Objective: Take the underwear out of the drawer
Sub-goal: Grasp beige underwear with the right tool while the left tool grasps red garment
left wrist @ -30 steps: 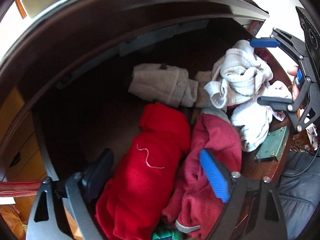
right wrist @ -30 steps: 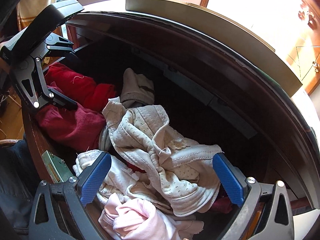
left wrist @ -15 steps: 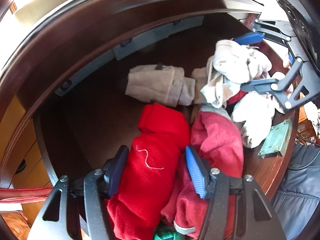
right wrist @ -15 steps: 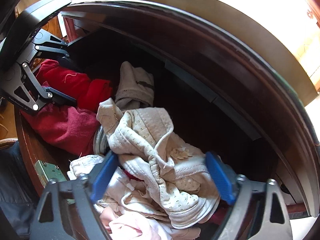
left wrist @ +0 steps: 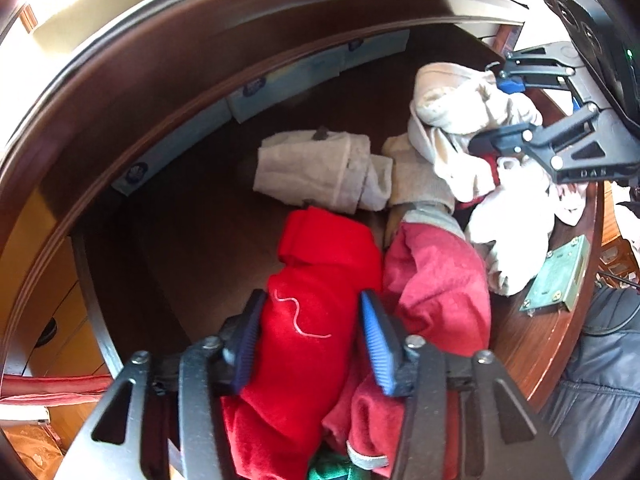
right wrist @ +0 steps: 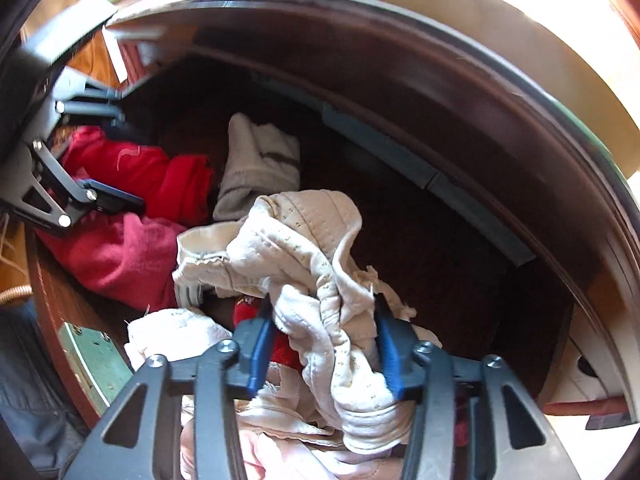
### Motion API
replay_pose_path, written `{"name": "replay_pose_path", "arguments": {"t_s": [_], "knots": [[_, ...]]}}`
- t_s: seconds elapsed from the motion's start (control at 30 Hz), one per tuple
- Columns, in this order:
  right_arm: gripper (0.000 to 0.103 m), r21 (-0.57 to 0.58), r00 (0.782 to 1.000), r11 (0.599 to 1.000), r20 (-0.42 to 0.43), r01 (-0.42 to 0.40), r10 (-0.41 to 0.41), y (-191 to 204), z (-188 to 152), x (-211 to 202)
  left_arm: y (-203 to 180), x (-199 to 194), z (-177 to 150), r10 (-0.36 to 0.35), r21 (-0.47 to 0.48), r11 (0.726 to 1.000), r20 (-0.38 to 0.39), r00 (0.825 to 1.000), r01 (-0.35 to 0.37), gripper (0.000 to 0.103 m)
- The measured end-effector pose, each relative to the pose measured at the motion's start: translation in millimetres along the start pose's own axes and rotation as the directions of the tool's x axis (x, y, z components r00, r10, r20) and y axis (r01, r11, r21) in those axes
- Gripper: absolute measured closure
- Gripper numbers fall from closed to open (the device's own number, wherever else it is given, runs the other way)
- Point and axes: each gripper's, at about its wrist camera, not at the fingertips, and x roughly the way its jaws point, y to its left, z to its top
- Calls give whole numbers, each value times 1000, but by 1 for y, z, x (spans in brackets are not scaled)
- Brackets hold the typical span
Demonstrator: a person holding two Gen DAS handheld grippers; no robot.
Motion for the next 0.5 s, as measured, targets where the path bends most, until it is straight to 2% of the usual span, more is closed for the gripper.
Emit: {"name": "replay_pose_path", "arguments": {"t_s": [0.07, 0.17, 0.33, 0.5], "knots": [[60, 8, 999, 1000, 37, -11, 11, -2, -3, -5, 1, -4, -2, 5, -11, 1000, 22, 1000, -5, 67], [60, 27, 996, 999, 87, -25, 22, -6, -8, -14, 2, -10, -4, 15, -25, 1000, 54, 998, -14, 71], [61, 65, 988, 995, 142, -73, 63, -19, -17, -27, -3, -18, -11, 51, -14, 999, 81, 995, -50, 73], [61, 87, 984, 993, 164, -77, 62, -26, -19, -28, -11, -24, -15, 84, -7, 996, 93, 992, -83, 76]]}}
